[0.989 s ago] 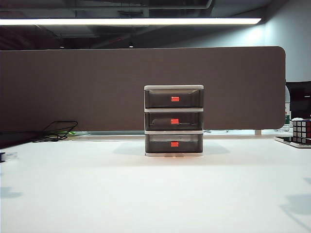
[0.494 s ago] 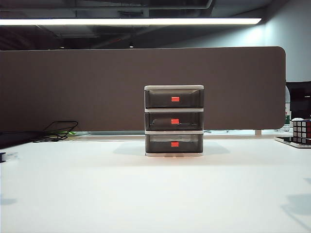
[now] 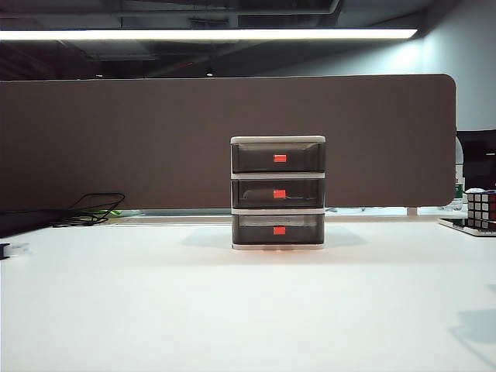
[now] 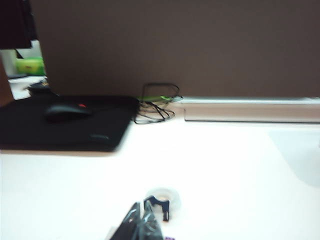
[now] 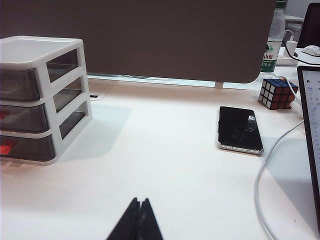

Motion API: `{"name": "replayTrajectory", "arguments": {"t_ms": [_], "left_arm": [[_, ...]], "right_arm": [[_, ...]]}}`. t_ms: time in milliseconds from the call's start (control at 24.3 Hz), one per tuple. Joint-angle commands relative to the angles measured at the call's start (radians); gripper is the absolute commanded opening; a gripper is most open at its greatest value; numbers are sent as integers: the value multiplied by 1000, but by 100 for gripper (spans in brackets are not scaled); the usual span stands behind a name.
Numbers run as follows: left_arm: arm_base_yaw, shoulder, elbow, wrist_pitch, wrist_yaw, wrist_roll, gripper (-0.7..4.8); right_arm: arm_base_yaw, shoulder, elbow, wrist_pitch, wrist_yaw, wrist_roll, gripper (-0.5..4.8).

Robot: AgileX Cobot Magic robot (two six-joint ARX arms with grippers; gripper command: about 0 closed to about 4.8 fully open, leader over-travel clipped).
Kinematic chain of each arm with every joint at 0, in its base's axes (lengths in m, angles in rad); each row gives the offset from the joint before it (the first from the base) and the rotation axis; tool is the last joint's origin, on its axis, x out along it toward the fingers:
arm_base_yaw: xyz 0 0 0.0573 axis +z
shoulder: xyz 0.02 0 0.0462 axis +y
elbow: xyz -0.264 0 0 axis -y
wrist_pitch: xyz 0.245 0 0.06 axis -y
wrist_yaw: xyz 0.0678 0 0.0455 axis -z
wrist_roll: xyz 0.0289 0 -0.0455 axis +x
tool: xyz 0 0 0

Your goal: Open the second layer of the drawer on the table, pick up the earphone case on the table and put it in, and finally close the drawer.

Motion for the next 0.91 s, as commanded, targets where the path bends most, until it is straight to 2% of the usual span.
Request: {"name": "replayTrajectory", "arguments": {"t_ms": [41, 165, 906], "left_arm": [[27, -46, 5, -40, 58, -6, -5], [40, -56, 5, -53, 121, -6, -5], [40, -56, 5, -55, 120, -5, -5]], "right_arm": [[0, -2, -6, 11, -5, -2, -4], [0, -4, -6, 10, -5, -2, -4], [0, -4, -6, 7, -5, -2, -4]]}}
